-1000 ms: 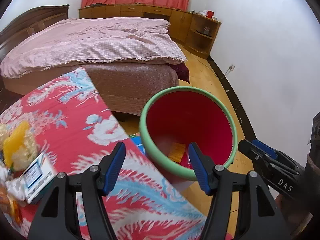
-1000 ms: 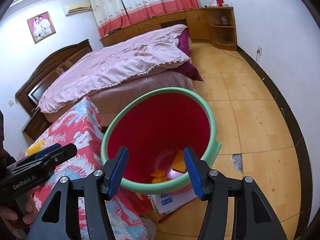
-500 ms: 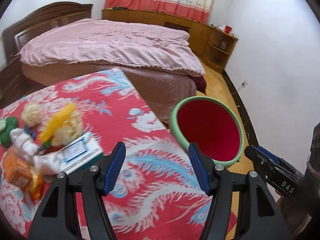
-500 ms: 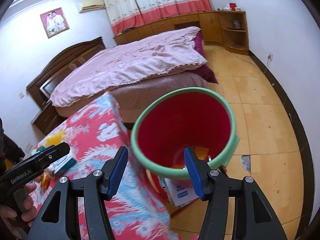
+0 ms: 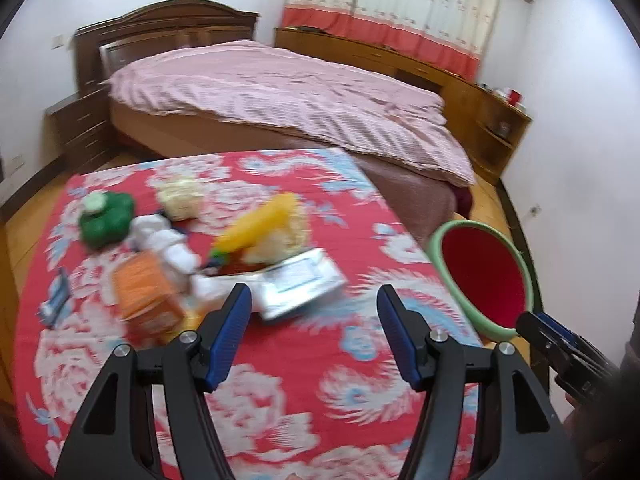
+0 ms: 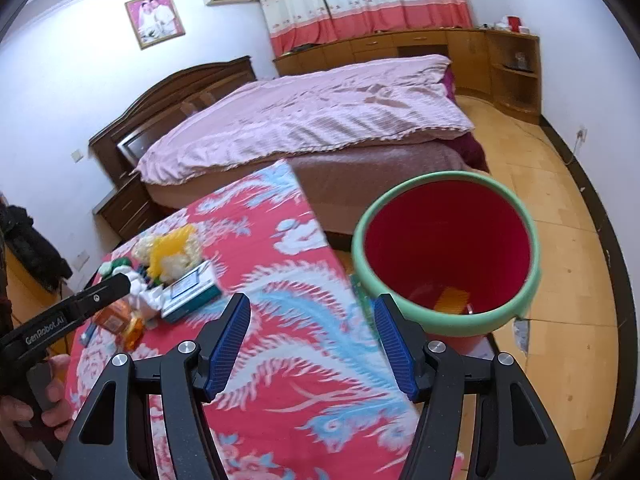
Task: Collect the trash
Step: 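Withdraw both open grippers from the bucket back toward the table, then grasp the orange box with the left gripper while the right grasps the white plastic bag, then carry the box and bag over the red bucket and open both grippers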
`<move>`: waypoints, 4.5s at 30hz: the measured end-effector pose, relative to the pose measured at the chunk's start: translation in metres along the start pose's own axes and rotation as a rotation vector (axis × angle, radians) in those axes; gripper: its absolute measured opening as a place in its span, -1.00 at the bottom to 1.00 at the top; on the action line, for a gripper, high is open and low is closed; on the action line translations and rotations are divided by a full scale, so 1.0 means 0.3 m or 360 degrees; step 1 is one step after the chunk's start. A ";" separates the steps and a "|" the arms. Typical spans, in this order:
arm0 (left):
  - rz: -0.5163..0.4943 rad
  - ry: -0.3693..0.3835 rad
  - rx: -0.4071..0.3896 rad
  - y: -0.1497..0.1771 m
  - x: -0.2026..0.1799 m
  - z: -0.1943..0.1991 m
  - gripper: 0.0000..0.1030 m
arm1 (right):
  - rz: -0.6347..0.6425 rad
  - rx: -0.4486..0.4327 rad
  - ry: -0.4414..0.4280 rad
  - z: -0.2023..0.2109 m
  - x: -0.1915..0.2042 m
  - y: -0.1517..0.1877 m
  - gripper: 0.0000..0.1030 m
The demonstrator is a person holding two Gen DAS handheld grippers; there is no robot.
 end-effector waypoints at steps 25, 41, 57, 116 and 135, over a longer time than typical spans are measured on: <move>0.0274 -0.0362 0.0113 0.017 0.322 -0.196 0.33 | 0.0066 0.0216 -0.0050 -0.200 0.123 0.054 0.32; 0.0350 -0.0255 0.0063 0.038 0.382 -0.163 0.08 | 0.0156 0.0323 -0.0151 -0.292 0.222 0.055 0.32; 0.0424 -0.0367 0.0015 0.117 0.532 -0.087 0.08 | 0.0356 0.0449 -0.0311 -0.500 0.465 0.064 0.32; 0.0364 -0.0204 -0.0095 0.124 0.415 0.110 0.08 | 0.0238 0.0050 -0.0409 -0.159 0.388 -0.008 -0.60; 0.0155 0.0011 -0.0061 0.060 0.175 0.109 0.08 | 0.0062 -0.0123 -0.0308 0.009 0.181 -0.059 -0.60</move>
Point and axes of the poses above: each gripper's, at about its wrist camera, not at the fingertips, and z roughly against the way its jaws point, x to its left, y to its underside, the point moved 1 cm from there along -z, roughly the way its jaws point, and after that the axes turned 10 degrees about -y, right-handed, at the moved point
